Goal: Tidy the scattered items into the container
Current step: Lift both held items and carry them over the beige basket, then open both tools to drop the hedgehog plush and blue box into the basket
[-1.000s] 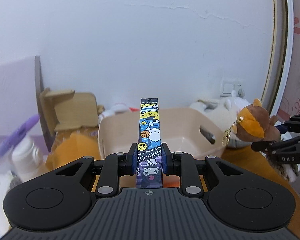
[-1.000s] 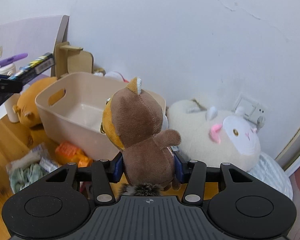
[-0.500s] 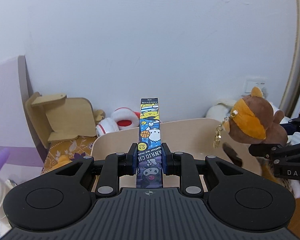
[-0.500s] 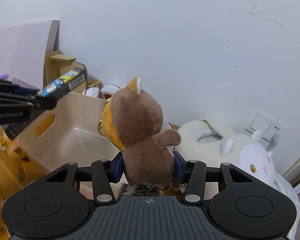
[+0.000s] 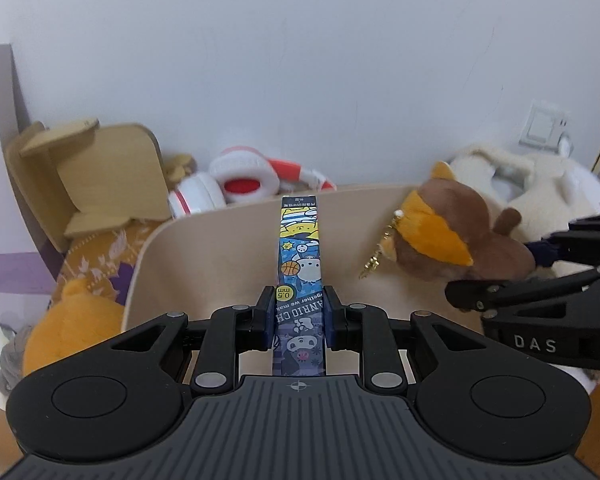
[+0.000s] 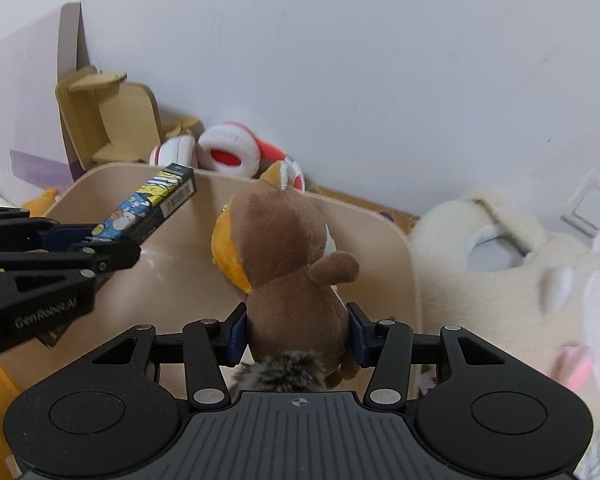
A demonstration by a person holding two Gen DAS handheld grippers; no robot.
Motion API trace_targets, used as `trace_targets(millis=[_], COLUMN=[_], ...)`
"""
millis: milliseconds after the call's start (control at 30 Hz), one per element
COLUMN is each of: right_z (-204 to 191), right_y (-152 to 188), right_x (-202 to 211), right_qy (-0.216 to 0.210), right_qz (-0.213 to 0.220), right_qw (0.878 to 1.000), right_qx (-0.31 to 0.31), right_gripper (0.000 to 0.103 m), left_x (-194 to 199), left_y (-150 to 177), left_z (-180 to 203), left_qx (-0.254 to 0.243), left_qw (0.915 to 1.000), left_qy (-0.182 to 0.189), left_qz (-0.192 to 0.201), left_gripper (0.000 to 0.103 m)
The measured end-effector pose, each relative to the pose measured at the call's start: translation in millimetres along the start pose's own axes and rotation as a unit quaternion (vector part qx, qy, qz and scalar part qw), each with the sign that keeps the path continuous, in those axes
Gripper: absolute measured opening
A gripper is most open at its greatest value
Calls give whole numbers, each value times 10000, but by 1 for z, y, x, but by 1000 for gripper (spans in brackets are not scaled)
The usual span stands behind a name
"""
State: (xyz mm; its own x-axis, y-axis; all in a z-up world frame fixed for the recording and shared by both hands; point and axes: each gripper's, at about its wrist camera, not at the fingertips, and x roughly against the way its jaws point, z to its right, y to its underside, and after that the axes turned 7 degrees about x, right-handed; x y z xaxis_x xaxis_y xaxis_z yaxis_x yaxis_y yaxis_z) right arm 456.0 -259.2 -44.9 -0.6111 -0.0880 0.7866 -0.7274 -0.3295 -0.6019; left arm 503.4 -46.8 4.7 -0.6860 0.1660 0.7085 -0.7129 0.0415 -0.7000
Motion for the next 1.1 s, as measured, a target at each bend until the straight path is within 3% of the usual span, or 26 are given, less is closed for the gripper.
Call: trace_targets(millis=[333, 367, 433, 633, 833, 1000, 1100], right_z=[1, 1, -1, -2, -5, -13, -24], right_y=[6, 7, 9, 8, 15, 35, 52], right_x=[-32, -34, -31, 0, 41, 77, 97], right_qy=[76, 77, 114, 157, 222, 234, 285], right_qz=[-390, -423, -401, -80, 277, 559, 760], right_qw=[9992, 9991, 9991, 9997, 9993, 9981, 9967], right_qx=[-47, -24, 79, 141, 151, 76, 96], right_gripper=[46, 49, 56, 61, 72, 78, 85], left_x=[-23, -24, -23, 3, 45, 89, 115], left_y=[10, 12, 15, 14, 19, 40, 59], left_z=[3, 3, 4, 7, 6, 2, 2], left_qx=[-169, -202, -270, -386, -414, -362, -475], left_qw=[9991, 9990, 9987, 9991, 9983, 9972, 9951], left_qy=[-101, -111, -187, -178, -140, 2, -20], left_qz=[-380, -393, -380, 16, 377, 651, 871], left_gripper=[24, 26, 42, 66, 77, 79, 86])
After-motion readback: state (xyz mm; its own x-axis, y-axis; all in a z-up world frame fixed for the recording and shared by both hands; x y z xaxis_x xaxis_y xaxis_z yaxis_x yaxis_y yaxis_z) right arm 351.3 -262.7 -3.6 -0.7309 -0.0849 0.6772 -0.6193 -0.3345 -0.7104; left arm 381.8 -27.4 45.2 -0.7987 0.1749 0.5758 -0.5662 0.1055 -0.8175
